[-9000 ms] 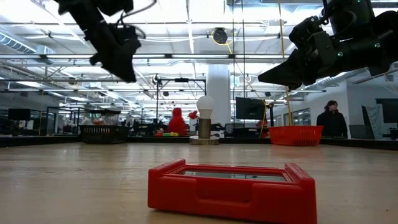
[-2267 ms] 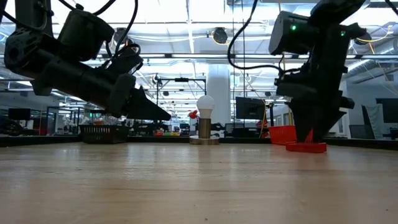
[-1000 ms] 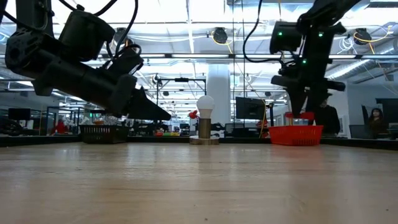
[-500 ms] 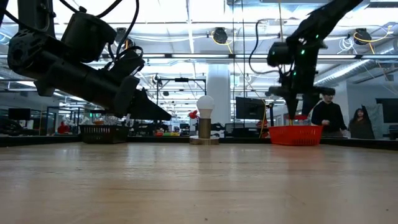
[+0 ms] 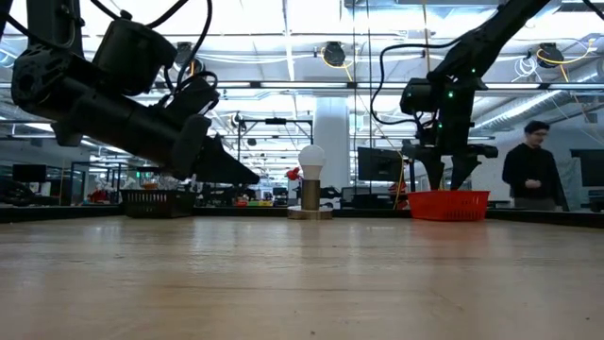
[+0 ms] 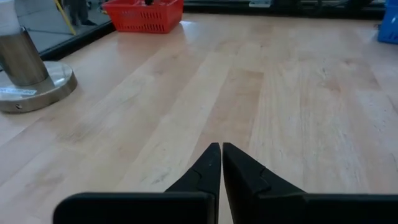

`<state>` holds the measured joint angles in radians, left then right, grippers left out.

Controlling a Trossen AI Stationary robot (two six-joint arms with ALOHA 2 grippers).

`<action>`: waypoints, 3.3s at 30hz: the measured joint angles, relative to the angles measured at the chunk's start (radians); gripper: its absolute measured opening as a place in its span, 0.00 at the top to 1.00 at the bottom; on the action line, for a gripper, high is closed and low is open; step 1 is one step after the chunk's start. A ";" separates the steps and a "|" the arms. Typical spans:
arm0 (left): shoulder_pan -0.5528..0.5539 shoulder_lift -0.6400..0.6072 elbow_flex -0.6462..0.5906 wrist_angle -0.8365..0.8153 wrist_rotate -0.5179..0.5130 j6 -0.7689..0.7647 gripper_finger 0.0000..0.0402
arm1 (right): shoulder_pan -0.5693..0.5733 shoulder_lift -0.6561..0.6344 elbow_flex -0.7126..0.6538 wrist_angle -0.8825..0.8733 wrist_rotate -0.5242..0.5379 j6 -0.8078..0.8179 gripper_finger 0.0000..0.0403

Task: Pick & Place Office items
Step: Put the red digital clock in the red bin, then put the violet charger adapter into the blue bin

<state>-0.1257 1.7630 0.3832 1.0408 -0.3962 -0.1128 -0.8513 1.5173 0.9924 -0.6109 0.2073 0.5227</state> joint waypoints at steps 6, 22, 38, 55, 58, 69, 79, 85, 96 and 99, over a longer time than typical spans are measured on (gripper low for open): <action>-0.024 0.000 0.000 -0.061 -0.018 -0.050 0.94 | -0.001 -0.008 0.000 0.007 0.002 -0.072 0.45; -0.030 0.000 0.030 -0.043 0.114 -0.236 0.94 | 0.364 -0.417 -0.339 0.473 -0.096 -0.339 0.95; -0.055 -0.005 0.121 -0.044 0.192 -0.169 0.94 | 0.727 -0.512 -0.843 1.401 -0.307 -0.411 0.99; -0.168 -0.088 0.286 -0.531 0.155 -0.292 0.99 | 0.830 -0.511 -0.916 1.660 -0.286 -0.535 1.00; -0.223 -0.162 0.391 -0.884 0.102 -0.359 0.99 | 0.829 -0.511 -0.916 1.660 -0.286 -0.536 1.00; -0.483 -0.212 0.579 -1.467 0.298 -0.865 0.84 | 0.829 -0.511 -0.917 1.670 -0.286 -0.538 1.00; -0.745 -0.167 0.709 -1.639 0.401 -1.293 0.52 | 0.829 -0.511 -0.918 1.662 -0.283 -0.527 1.00; -0.822 -0.056 0.832 -1.793 0.396 -1.448 0.41 | 0.829 -0.510 -0.919 1.657 -0.283 -0.527 1.00; -0.825 0.082 0.868 -1.863 0.368 -1.572 0.20 | 0.829 -0.510 -0.919 1.654 -0.283 -0.509 1.00; -0.824 0.102 0.868 -1.862 0.331 -1.563 0.18 | 0.829 -0.510 -0.919 1.653 -0.283 -0.508 1.00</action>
<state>-0.9501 1.8655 1.2510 -0.8216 -0.0653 -1.6759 -0.0223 1.0069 0.0738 1.0426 -0.0757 0.0147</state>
